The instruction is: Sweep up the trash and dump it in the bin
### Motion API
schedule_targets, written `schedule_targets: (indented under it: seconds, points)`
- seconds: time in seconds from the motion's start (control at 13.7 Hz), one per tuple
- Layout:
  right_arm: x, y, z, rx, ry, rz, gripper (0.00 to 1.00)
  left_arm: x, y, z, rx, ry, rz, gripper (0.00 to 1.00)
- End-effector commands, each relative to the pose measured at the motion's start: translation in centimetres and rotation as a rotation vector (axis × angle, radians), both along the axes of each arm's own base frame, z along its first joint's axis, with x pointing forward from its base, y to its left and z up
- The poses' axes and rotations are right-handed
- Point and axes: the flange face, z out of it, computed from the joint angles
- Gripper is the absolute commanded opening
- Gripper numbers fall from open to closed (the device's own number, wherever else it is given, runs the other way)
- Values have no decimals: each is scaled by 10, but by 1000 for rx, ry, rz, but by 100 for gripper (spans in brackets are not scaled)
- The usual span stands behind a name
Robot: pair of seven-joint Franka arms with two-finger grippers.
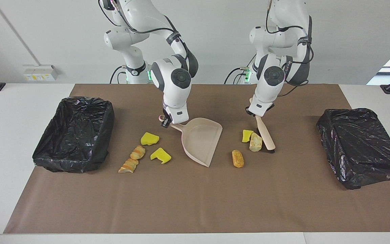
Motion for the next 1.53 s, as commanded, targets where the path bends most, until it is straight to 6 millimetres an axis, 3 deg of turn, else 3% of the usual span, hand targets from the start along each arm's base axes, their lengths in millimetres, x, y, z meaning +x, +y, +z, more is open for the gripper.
schedule_targets:
  seconds: [0.0, 0.15, 0.36, 0.73, 0.87, 1.09, 1.31, 1.46]
  points:
    - [-13, 16, 1, -18, -4, 48, 0, 0, -8, -4, -46, 16, -130, 0]
    - [-13, 16, 1, -22, -8, 40, 0, 0, -14, -4, -60, 1, -160, 0]
    - [-13, 16, 1, -26, -13, 23, 0, -17, -49, -2, -78, 3, -219, 0]
    - [-13, 13, -1, -30, -12, 7, 0, -61, -137, 16, -157, 9, -326, 0]
    - [-13, 14, -1, -29, -12, 5, 0, -63, -155, 34, -175, 30, -339, 0]
    - [-13, 14, -1, -29, -12, 5, 0, -52, -141, 56, -166, 53, -321, 3]
    - [-12, 12, -1, -29, -14, 0, 0, -14, -114, 72, -158, 16, -278, 5]
    - [-12, 12, -2, -30, -13, -1, 0, 17, -92, 74, -71, -35, -378, 3]
